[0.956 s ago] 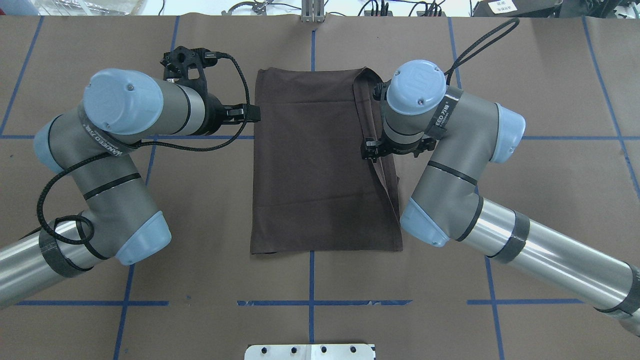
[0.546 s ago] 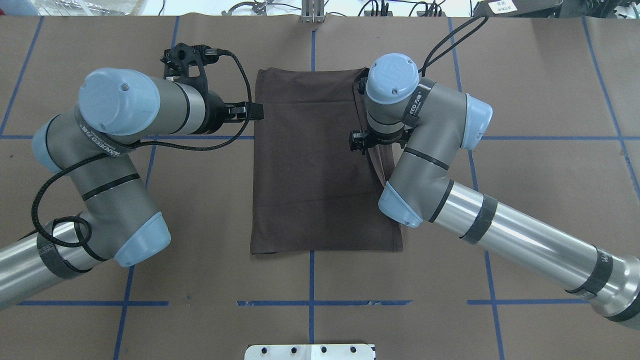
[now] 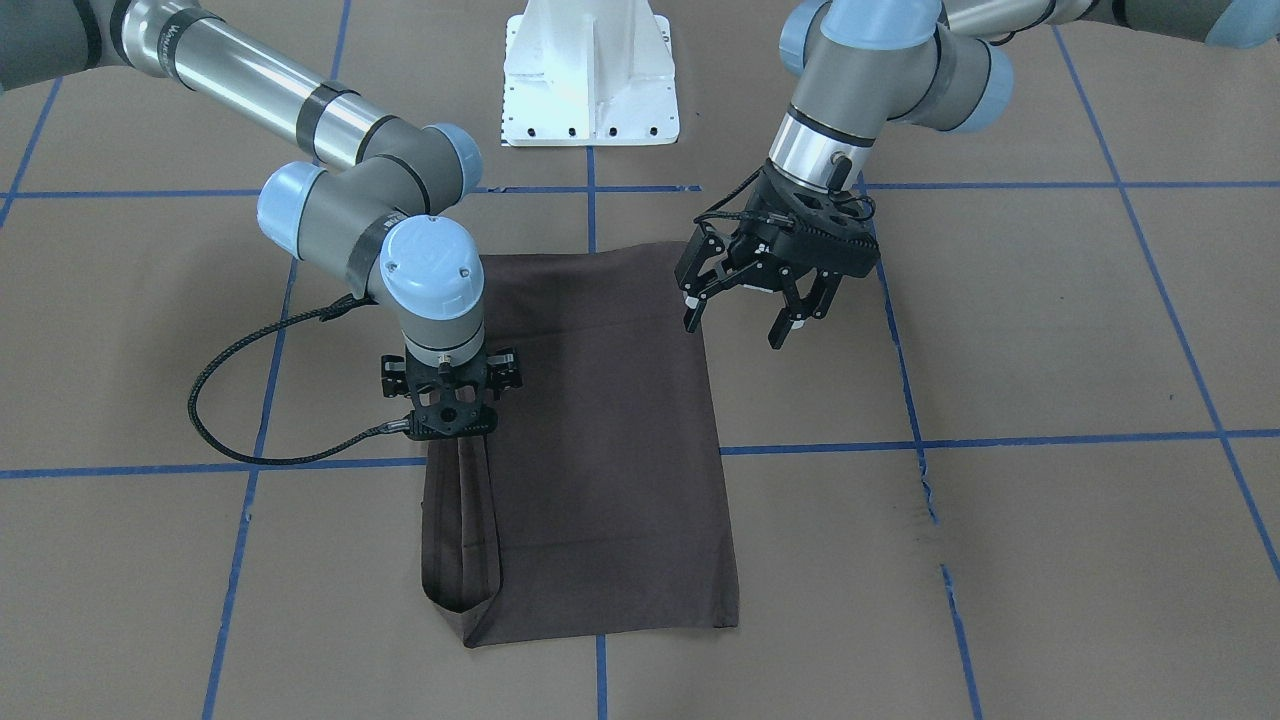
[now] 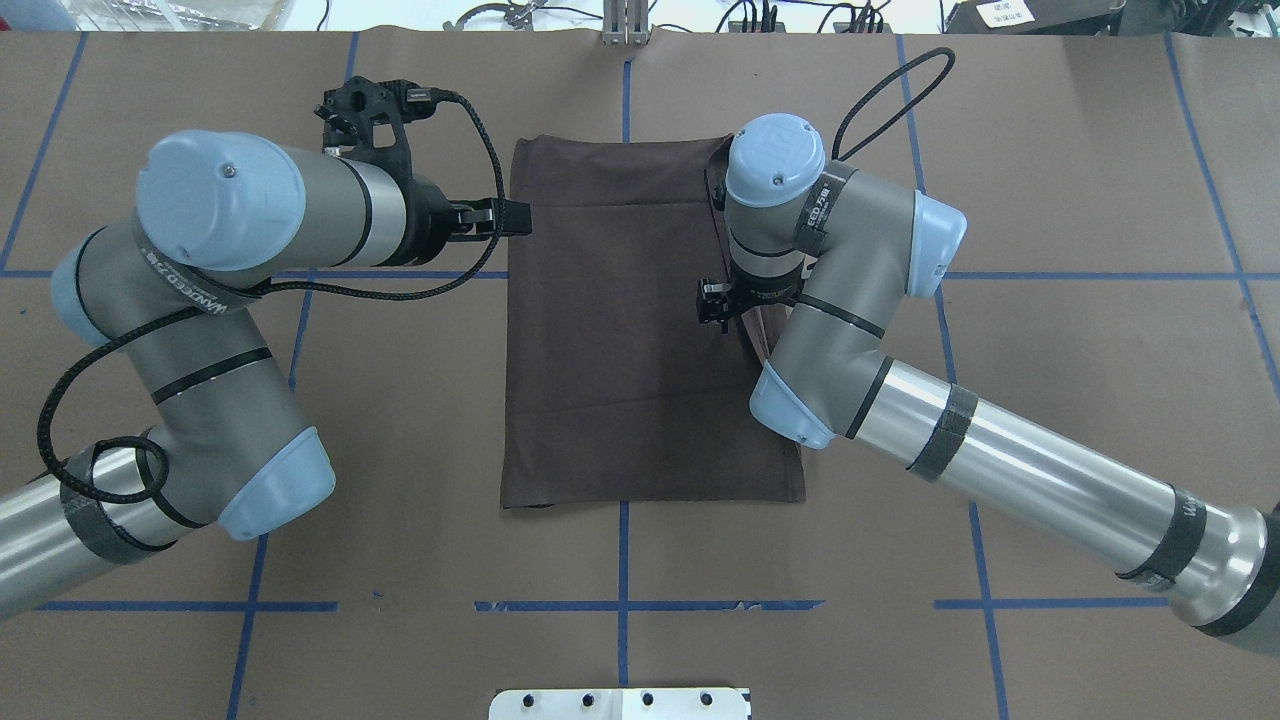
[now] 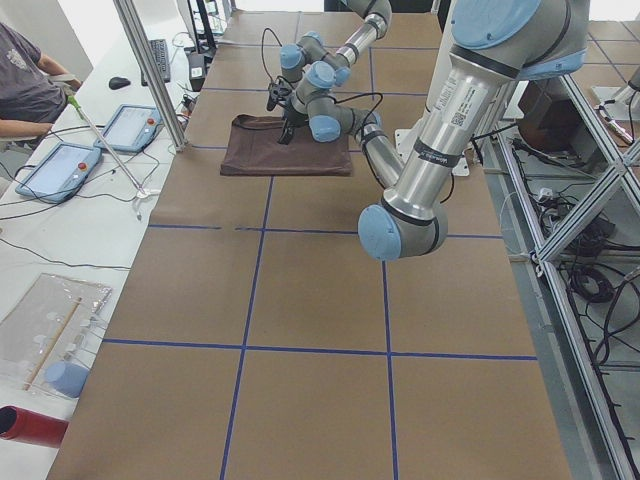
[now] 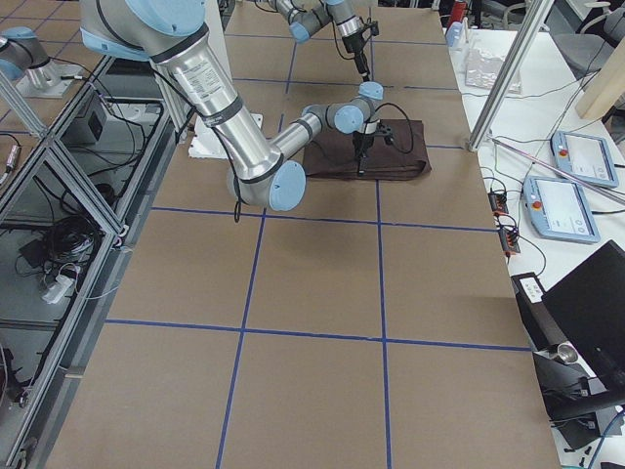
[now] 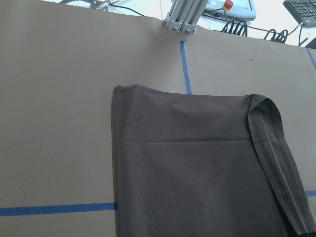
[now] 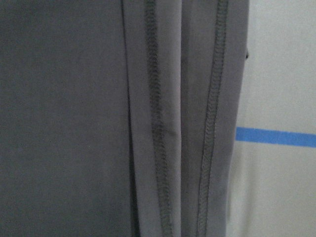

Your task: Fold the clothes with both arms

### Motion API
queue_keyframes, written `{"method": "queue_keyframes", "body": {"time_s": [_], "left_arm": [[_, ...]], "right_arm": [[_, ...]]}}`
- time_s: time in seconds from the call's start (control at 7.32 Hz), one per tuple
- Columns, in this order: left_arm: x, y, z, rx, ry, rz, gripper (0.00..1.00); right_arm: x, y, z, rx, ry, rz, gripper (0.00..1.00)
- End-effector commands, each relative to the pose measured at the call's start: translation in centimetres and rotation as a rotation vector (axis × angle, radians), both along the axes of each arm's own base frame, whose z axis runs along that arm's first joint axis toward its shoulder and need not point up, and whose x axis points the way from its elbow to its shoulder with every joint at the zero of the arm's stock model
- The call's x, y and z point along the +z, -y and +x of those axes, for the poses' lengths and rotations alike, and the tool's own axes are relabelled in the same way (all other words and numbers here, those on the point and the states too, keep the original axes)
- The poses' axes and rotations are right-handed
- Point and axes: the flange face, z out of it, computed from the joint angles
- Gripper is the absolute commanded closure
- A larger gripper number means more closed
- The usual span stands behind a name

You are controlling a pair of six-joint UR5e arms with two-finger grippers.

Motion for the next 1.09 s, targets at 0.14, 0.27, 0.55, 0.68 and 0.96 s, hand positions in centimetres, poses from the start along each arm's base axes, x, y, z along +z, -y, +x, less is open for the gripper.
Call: {"method": "queue_keyframes", "body": {"time_s": [0.14, 0.27, 0.55, 0.68, 0.96], "left_arm": [[-0.1, -0.1, -0.1, 0.000, -0.002, 0.002, 0.00], [-0.1, -0.1, -0.1, 0.000, -0.002, 0.002, 0.00], [0.0, -0.1, -0.1, 0.000, -0.001, 0.001, 0.00], [0.1, -0.1, 0.0, 0.000, 0.000, 0.000, 0.00], [0.2, -0.1, 0.0, 0.000, -0.006, 0.005, 0.00]], "right_arm": [[1.2, -0.3, 0.1, -0.010, -0.031, -0.045, 0.00], [1.4, -0.3, 0.1, -0.011, -0.035, -0.046, 0.00], [1.5, -0.3, 0.2, -0.006, -0.046, -0.050, 0.00], [1.6, -0.1, 0.4, -0.002, -0.049, -0.049, 0.00], [1.3, 0.7, 1.5, 0.015, -0.054, -0.051, 0.00]]}}
